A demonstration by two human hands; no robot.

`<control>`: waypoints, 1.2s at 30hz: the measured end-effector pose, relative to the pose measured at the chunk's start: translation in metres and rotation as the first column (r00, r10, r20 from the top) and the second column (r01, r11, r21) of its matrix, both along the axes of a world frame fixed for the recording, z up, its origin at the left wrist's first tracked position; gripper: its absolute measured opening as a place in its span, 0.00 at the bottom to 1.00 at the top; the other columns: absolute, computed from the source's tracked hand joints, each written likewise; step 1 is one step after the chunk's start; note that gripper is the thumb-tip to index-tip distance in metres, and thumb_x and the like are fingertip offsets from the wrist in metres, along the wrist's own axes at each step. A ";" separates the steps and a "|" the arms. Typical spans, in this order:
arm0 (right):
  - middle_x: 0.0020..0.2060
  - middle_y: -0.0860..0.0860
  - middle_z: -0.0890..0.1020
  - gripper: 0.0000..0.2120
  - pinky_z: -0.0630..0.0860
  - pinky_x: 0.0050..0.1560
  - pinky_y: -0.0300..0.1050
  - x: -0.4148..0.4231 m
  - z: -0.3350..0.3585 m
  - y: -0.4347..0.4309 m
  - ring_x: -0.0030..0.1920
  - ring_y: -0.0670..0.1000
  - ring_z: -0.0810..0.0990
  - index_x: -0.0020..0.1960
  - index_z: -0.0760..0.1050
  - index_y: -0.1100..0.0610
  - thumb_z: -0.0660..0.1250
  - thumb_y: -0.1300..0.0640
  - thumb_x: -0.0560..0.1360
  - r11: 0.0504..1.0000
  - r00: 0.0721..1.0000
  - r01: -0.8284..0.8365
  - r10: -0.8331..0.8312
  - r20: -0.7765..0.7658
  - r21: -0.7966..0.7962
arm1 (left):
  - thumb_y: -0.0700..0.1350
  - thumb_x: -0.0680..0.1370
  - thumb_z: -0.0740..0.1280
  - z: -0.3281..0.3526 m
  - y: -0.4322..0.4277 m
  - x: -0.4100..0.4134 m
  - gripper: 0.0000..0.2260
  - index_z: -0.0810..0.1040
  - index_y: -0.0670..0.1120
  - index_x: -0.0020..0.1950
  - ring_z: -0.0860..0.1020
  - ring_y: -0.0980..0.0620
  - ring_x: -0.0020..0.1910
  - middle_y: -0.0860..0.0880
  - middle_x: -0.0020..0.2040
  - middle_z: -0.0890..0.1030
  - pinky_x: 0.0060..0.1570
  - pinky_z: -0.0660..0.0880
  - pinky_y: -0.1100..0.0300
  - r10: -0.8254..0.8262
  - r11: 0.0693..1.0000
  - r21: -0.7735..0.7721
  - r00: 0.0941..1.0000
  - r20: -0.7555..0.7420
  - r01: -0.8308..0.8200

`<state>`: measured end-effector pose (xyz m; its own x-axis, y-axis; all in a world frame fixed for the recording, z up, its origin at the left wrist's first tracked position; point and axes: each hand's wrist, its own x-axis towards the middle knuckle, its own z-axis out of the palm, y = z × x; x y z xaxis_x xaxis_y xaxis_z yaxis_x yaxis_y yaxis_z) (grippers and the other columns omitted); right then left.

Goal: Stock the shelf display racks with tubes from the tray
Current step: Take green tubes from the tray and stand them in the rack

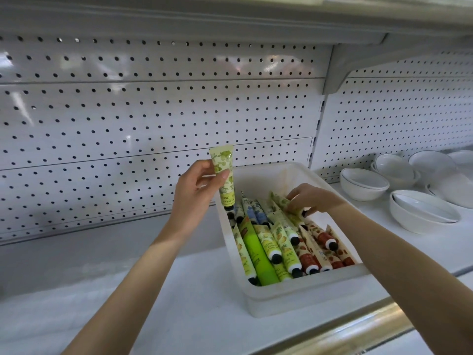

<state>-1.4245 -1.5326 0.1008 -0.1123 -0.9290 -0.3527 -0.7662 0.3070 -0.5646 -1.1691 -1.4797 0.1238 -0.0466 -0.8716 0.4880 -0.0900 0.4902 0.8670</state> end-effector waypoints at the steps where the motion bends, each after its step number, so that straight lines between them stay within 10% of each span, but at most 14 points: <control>1: 0.42 0.50 0.75 0.12 0.73 0.34 0.38 0.001 0.001 0.002 0.48 0.52 0.74 0.56 0.76 0.57 0.69 0.63 0.73 1.000 1.000 -0.007 0.007 0.030 0.010 | 0.42 0.75 0.68 0.000 0.001 0.001 0.08 0.78 0.43 0.53 0.79 0.62 0.44 0.54 0.47 0.82 0.46 0.74 0.70 -0.005 1.000 0.008 1.000 -0.004 0.005; 16: 0.48 0.55 0.82 0.12 0.80 0.42 0.40 0.065 0.062 0.039 0.44 0.51 0.84 0.56 0.73 0.59 0.69 0.62 0.73 0.953 0.788 -0.104 0.254 0.560 -0.284 | 0.42 0.77 0.65 0.015 0.022 0.037 0.05 0.78 0.42 0.49 0.81 0.52 0.44 0.48 0.43 0.82 0.43 0.80 0.56 -0.158 0.958 0.204 0.965 -0.211 0.202; 22: 0.47 0.58 0.72 0.20 0.81 0.44 0.44 0.106 0.059 0.073 0.46 0.57 0.71 0.52 0.73 0.57 0.76 0.54 0.65 0.964 0.664 -0.073 0.237 0.709 -0.255 | 0.43 0.77 0.65 0.019 0.034 0.055 0.05 0.78 0.41 0.48 0.82 0.45 0.44 0.42 0.49 0.84 0.47 0.80 0.48 -0.199 0.899 0.318 0.928 -0.315 0.301; 26: 0.32 0.45 0.79 0.07 0.78 0.38 0.40 0.121 0.050 0.097 0.31 0.45 0.77 0.49 0.73 0.57 0.69 0.59 0.73 0.950 0.631 0.012 0.236 0.739 -0.313 | 0.40 0.77 0.65 0.017 0.044 0.066 0.05 0.78 0.41 0.48 0.82 0.48 0.41 0.43 0.46 0.84 0.42 0.81 0.53 -0.207 0.869 0.371 0.922 -0.326 0.327; 30: 0.47 0.54 0.83 0.11 0.80 0.48 0.45 0.131 0.044 0.119 0.51 0.52 0.82 0.52 0.78 0.58 0.71 0.56 0.71 0.922 0.673 0.026 0.270 0.689 -0.386 | 0.36 0.75 0.66 0.013 0.057 0.075 0.05 0.79 0.42 0.48 0.82 0.50 0.42 0.44 0.49 0.84 0.41 0.81 0.56 -0.195 0.880 0.376 0.943 -0.268 0.289; 36: 0.46 0.53 0.83 0.11 0.80 0.44 0.43 0.152 0.045 0.140 0.45 0.49 0.82 0.53 0.77 0.58 0.71 0.59 0.72 0.910 0.629 -0.019 0.332 0.703 -0.414 | 0.39 0.72 0.70 0.011 0.088 0.090 0.11 0.79 0.43 0.54 0.81 0.50 0.48 0.46 0.47 0.82 0.42 0.79 0.61 -0.145 0.919 0.332 0.966 -0.214 0.212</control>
<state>-1.2730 -1.3922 0.1460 0.2207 -0.9701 0.1011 -0.0494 -0.1146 -0.9922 -1.0786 -1.3921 0.1345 -0.1574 -0.9730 0.1685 0.1454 0.1460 0.9785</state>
